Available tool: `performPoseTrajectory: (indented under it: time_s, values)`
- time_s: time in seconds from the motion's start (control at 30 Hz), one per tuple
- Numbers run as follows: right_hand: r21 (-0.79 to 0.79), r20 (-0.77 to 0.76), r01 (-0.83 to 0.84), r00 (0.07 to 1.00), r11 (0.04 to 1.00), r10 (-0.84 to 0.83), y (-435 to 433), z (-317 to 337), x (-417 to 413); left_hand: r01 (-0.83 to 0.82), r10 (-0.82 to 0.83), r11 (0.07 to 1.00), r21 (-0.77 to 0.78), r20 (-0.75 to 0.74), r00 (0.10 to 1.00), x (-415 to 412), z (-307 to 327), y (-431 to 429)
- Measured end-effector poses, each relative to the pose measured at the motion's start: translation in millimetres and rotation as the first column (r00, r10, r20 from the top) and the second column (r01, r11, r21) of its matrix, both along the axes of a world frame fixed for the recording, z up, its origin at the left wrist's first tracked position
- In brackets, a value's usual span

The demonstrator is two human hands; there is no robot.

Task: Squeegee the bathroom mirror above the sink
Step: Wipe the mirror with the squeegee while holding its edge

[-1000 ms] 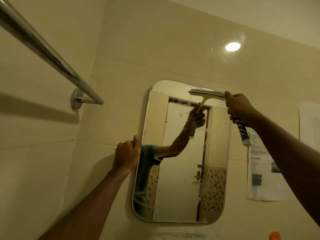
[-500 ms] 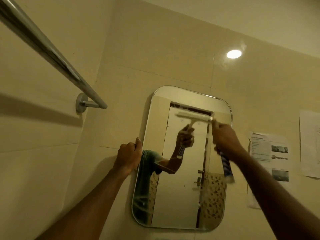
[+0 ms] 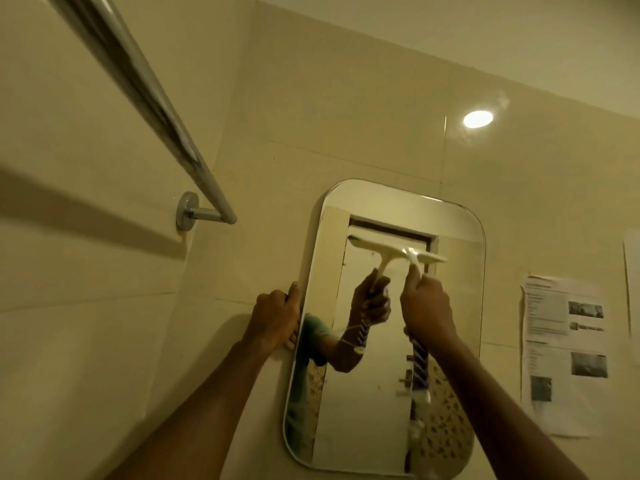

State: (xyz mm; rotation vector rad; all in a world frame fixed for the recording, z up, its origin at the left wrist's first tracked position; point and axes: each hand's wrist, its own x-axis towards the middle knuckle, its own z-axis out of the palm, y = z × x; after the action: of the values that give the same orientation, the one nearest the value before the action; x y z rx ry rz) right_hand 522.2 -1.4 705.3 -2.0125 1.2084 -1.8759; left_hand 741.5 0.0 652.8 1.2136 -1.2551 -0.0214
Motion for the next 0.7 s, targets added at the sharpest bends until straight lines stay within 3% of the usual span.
performPoseTrajectory:
  time_s: [0.17,0.3,0.4,0.6,0.7]
  values:
    - [0.138,-0.135,0.03,0.991,0.99,-0.011,24,2,-18,0.029,-0.028,0.999,0.028,-0.048,0.998,-1,3,2]
    - [-0.009,-0.079,-0.016,0.997,1.0,0.015,33,87,-12,0.026,-0.024,0.999,0.03,-0.066,0.998,6,1,-6]
    - [-0.016,-0.127,0.01,0.992,1.0,-0.012,25,110,4,0.039,-0.035,0.998,0.046,-0.088,0.995,8,4,-7]
    - [0.11,-0.048,-0.026,0.998,0.994,0.032,20,-2,11,0.153,-0.133,0.983,0.104,-0.174,0.976,3,9,2]
    - [0.217,-0.091,-0.009,0.995,0.976,0.03,32,-36,4,0.176,-0.156,0.98,0.091,-0.193,0.969,3,8,7]
